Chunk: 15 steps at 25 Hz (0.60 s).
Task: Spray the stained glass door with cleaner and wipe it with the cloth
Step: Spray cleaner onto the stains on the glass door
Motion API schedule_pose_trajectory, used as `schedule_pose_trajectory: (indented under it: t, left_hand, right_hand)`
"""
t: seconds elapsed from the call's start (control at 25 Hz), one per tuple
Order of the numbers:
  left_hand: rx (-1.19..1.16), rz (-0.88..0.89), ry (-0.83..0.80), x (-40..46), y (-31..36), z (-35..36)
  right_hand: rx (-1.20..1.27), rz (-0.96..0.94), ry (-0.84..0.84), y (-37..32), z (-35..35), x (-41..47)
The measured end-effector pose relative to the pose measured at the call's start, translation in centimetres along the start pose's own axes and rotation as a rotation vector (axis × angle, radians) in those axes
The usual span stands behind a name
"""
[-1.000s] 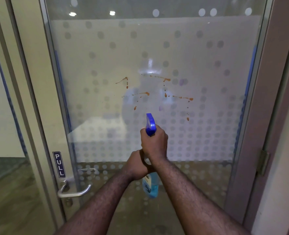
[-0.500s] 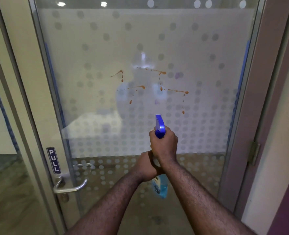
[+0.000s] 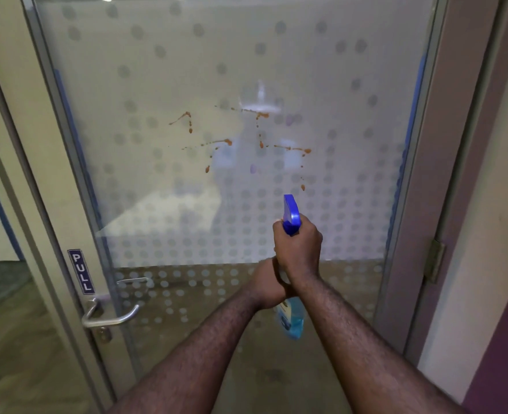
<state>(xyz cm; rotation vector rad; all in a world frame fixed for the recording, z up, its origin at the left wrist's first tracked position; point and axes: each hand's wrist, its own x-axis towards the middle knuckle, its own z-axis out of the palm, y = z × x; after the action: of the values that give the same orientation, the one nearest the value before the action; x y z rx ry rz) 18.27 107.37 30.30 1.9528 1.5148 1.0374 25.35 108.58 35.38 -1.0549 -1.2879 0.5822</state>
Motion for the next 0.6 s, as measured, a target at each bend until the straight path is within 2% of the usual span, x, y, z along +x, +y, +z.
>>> schedule_pose_trajectory:
  t: [0.32,0.6]
  left_hand:
    - [0.032,-0.006,0.042,1.5,1.5,0.2]
    - [0.000,-0.109,0.117,-2.8,-1.7,-0.5]
  right_hand:
    - [0.003,-0.055,-0.047,0.0,-0.9,2.3]
    - [0.039,-0.048,-0.168,0.9,1.8,-2.1]
